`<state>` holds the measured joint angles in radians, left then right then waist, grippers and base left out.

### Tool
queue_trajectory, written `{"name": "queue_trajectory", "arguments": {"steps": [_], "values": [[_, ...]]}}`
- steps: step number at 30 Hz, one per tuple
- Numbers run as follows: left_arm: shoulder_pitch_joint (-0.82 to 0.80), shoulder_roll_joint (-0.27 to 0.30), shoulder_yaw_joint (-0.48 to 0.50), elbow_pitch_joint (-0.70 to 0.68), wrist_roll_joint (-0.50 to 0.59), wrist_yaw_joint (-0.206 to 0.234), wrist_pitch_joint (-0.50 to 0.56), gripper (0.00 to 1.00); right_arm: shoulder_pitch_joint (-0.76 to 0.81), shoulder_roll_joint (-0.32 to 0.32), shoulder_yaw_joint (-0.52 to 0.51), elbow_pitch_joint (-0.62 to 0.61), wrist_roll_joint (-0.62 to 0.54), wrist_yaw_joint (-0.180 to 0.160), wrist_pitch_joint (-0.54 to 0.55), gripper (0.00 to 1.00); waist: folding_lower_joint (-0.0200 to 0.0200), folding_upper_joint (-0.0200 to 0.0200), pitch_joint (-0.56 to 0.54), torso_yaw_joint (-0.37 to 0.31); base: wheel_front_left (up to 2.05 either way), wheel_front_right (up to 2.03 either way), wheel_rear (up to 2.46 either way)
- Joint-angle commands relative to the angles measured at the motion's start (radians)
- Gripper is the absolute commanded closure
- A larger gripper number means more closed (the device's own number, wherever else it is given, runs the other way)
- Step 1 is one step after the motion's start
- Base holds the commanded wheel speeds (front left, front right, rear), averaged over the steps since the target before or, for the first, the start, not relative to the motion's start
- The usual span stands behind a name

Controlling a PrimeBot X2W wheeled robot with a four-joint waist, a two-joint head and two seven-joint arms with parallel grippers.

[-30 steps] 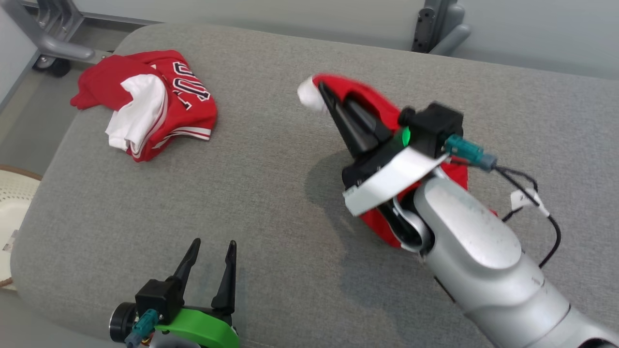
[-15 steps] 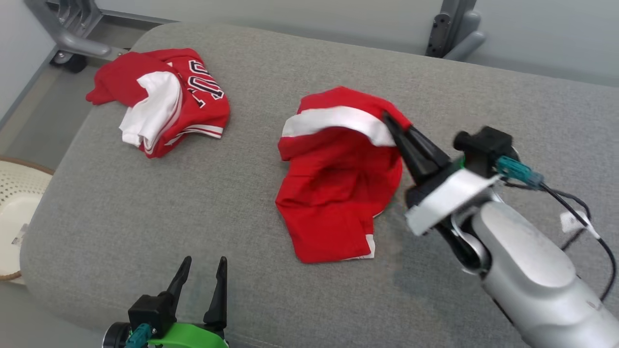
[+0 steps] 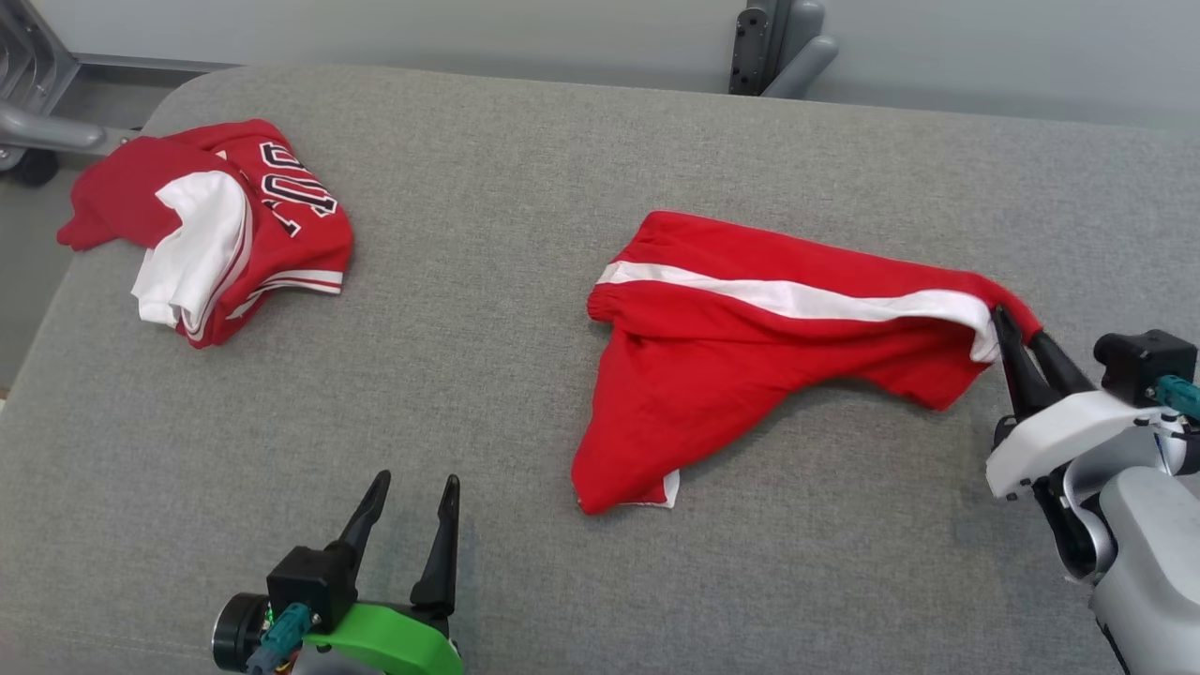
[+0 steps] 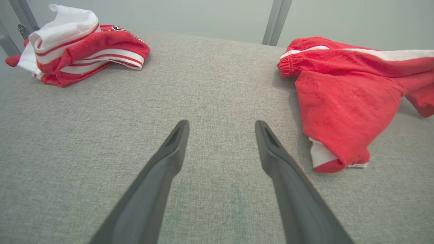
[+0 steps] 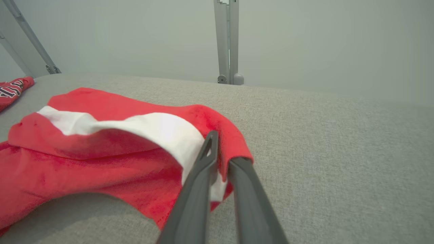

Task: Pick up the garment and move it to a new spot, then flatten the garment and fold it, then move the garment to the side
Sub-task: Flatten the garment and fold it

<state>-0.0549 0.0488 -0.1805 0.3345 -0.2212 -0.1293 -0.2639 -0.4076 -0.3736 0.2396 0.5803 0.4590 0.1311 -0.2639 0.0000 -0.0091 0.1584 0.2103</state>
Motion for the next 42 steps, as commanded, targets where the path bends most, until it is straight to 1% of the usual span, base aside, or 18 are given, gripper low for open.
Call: {"name": "queue_trajectory", "arguments": {"steps": [1,3,5,8,9,14,20,24,29,32,36,39,42], "values": [[-0.01,0.003,0.002,0.004,0.008,-0.002,-0.001,0.0,-0.017,0.014,-0.017,-0.008,-0.026,-0.001,-0.001,0.0,0.0,0.0091,-0.005,-0.004,0.0,0.0,0.0],[-0.003,0.003,0.006,0.007,0.01,-0.002,-0.001,0.0,-0.011,0.037,-0.093,-0.036,-0.093,-0.001,-0.001,0.0,0.0,0.0091,-0.011,-0.011,0.0,0.0,0.0],[0.004,0.003,0.01,0.008,0.012,-0.002,-0.001,0.0,0.012,0.074,-0.167,-0.1,-0.17,-0.001,-0.001,0.0,0.0,0.0091,-0.018,-0.021,0.0,0.0,0.0],[0.008,0.003,0.018,0.006,0.014,-0.002,-0.001,0.0,0.06,0.139,-0.249,-0.221,-0.263,-0.001,-0.001,0.0,0.0,0.0091,-0.032,-0.041,0.0,0.0,0.0],[0.007,0.003,0.021,0.004,0.014,-0.002,-0.001,0.0,0.077,0.157,-0.259,-0.248,-0.28,-0.001,-0.001,0.0,0.0,0.0091,-0.035,-0.05,0.0,0.0,0.0],[-0.008,0.003,0.026,-0.006,0.006,-0.002,-0.001,0.0,0.15,0.216,-0.239,-0.326,-0.335,-0.001,-0.001,0.0,0.0,0.0091,-0.053,-0.102,0.0,0.0,0.0],[-0.058,0.003,0.021,0.015,0.002,-0.002,-0.001,0.0,0.222,0.253,-0.182,-0.345,-0.335,-0.001,-0.001,0.0,0.0,0.0091,-0.052,-0.182,0.0,0.0,0.0],[-0.141,0.006,0.013,0.083,-0.007,-0.002,-0.001,0.0,0.235,0.262,-0.163,-0.351,-0.328,-0.001,-0.001,0.0,0.0,0.0091,-0.023,-0.244,0.0,0.0,0.0],[-0.253,0.014,-0.01,0.215,-0.046,-0.002,-0.001,0.0,0.225,0.266,-0.151,-0.348,-0.317,-0.001,-0.001,0.0,0.0,0.0091,0.014,-0.305,0.0,0.0,0.0],[-0.308,0.023,-0.024,0.272,-0.055,-0.002,-0.001,0.0,0.217,0.266,-0.149,-0.345,-0.317,-0.001,-0.001,0.0,0.0,0.0091,0.03,-0.327,0.0,0.0,0.0],[-0.375,0.031,-0.007,0.364,-0.065,-0.002,-0.001,0.0,0.208,0.271,-0.146,-0.344,-0.313,-0.001,-0.001,0.0,0.0,0.0091,0.048,-0.345,0.0,0.0,0.0],[-0.411,0.034,0.002,0.394,-0.076,-0.002,-0.001,0.0,0.203,0.274,-0.145,-0.341,-0.31,-0.001,-0.001,0.0,0.0,0.0091,0.053,-0.351,0.0,0.0,0.0],[-0.444,0.042,-0.007,0.433,-0.117,-0.002,-0.001,0.0,0.198,0.28,-0.141,-0.342,-0.309,-0.001,-0.001,0.0,0.0,0.0091,0.063,-0.359,0.0,0.0,0.0]]}}
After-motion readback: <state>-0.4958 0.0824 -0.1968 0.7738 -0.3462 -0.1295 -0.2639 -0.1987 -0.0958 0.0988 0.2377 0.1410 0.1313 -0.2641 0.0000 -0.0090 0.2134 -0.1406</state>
